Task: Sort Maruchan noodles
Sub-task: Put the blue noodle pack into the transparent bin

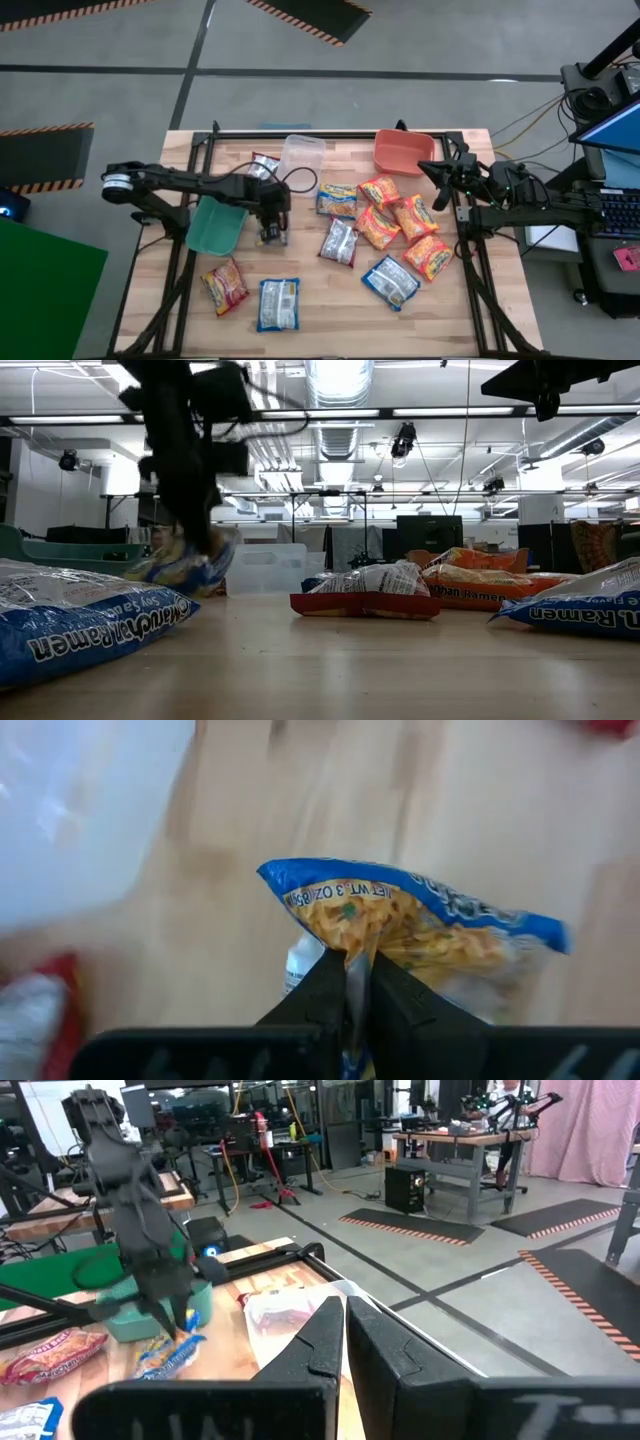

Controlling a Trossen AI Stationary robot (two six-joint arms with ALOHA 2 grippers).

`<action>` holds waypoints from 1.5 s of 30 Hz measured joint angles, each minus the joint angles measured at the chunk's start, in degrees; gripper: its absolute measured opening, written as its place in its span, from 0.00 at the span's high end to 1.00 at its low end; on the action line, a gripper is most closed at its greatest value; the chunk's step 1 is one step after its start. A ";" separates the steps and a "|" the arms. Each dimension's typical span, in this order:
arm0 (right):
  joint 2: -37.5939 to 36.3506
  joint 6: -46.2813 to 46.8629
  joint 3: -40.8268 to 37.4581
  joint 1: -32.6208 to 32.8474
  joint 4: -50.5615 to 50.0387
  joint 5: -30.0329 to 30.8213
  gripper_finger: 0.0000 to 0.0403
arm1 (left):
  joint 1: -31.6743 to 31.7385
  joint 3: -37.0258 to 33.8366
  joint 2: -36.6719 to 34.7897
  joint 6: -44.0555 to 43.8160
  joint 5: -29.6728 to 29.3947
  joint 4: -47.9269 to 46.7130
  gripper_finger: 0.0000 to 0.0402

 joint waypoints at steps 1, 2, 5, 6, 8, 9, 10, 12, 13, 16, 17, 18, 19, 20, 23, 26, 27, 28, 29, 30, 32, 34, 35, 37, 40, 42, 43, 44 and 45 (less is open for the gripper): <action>0.00 0.00 0.00 0.00 0.00 0.00 0.98 | -0.20 1.77 -0.53 1.19 -0.23 -1.78 0.98; 0.00 -0.02 0.00 0.00 0.00 0.00 0.98 | -0.39 3.52 -1.11 2.28 -0.92 -3.70 0.99; 0.00 -0.02 0.00 0.00 0.00 0.02 0.98 | -0.35 8.87 -2.93 5.62 -3.84 -7.08 0.99; 0.00 -0.02 0.00 0.00 0.00 0.02 0.98 | -0.29 10.43 -3.61 6.70 -5.09 -7.05 0.99; 0.00 -0.02 0.00 0.00 0.00 0.02 0.98 | -0.20 13.22 -4.74 9.26 -8.19 -6.74 0.99; 0.00 -0.02 0.00 0.00 0.00 0.04 0.98 | -0.20 14.50 -5.17 10.64 -10.13 -6.08 0.99; 0.00 -0.02 0.00 0.00 0.00 0.05 0.98 | -0.20 15.51 -5.44 11.93 -12.64 -5.20 0.99; 0.00 -0.02 0.02 0.00 0.00 0.43 0.98 | -0.18 16.90 -5.61 15.15 -18.04 -2.61 0.99; 0.00 -0.02 0.00 0.00 0.00 0.44 0.98 | -0.01 17.24 -5.61 17.20 -20.24 -0.65 0.99; 0.00 -0.12 0.00 0.00 -0.02 0.45 0.98 | 1.09 17.00 -5.23 24.02 -25.22 8.68 0.99; 0.00 -0.42 0.00 0.00 -0.02 0.44 0.98 | 1.65 16.92 -4.92 26.03 -26.40 11.75 0.99; 0.00 -0.46 0.00 0.00 -0.04 0.44 0.98 | 2.36 16.76 -4.36 27.97 -27.38 14.14 0.98; 0.00 -0.46 0.00 0.00 -0.04 0.44 0.98 | 3.12 16.70 -3.62 29.96 -28.26 16.19 0.98; 0.00 -0.46 0.00 0.00 -0.04 0.44 0.98 | 3.99 16.69 -2.85 31.70 -29.03 17.94 0.98; 0.00 -0.44 -0.01 0.00 -0.04 0.46 0.98 | 6.95 16.63 -0.34 36.37 -30.04 21.33 0.98; 0.00 -0.44 -0.02 -0.02 -0.04 0.46 0.98 | 10.56 16.61 2.91 39.25 -30.42 23.46 0.98; 0.00 -0.44 -0.02 -0.02 -0.05 0.46 0.98 | 11.73 16.61 4.22 39.95 -30.67 24.20 0.98; 0.00 -0.44 -0.02 -0.02 -0.06 0.46 0.98 | 12.91 16.61 5.42 40.74 -30.74 24.68 0.98; 0.00 -0.44 -0.02 -0.02 -0.07 0.46 0.98 | 14.06 16.57 6.60 41.58 -30.77 24.98 0.98; 0.00 -0.44 -0.02 0.00 -0.11 0.46 0.98 | 15.10 16.56 7.75 42.09 -30.83 25.59 0.99; 0.00 -0.44 -0.02 -0.02 -0.27 0.46 0.98 | 16.61 16.56 10.04 42.33 -30.90 27.11 0.99; 0.00 -0.44 -0.02 -0.02 -0.31 0.46 0.98 | 17.50 16.56 12.28 42.75 -30.40 28.31 0.99; 0.00 -0.44 -0.02 0.00 -0.31 0.46 0.98 | 17.69 16.56 13.24 43.37 -30.23 28.52 0.99; 0.00 -0.44 -0.04 -0.02 -0.31 0.46 0.98 | 17.78 16.56 15.07 44.71 -30.15 29.09 0.99; 0.00 -0.74 -0.04 -0.01 -0.31 0.48 0.98 | 17.78 16.56 17.67 45.60 -30.62 30.45 0.99; 0.00 -1.12 -0.07 -0.02 -0.31 0.48 0.98 | 17.78 16.56 19.29 46.52 -31.79 31.64 0.99; 0.00 -1.14 -0.07 -0.01 -0.30 0.48 0.98 | 17.77 16.56 19.91 47.15 -32.47 31.97 0.99; 0.00 -1.14 -0.07 -0.02 -0.31 0.48 0.98 | 17.76 16.56 20.51 47.67 -33.43 32.54 0.99; 0.00 -1.14 -0.07 -0.01 -0.28 0.48 0.98 | 17.74 16.56 20.87 47.98 -34.12 33.33 0.99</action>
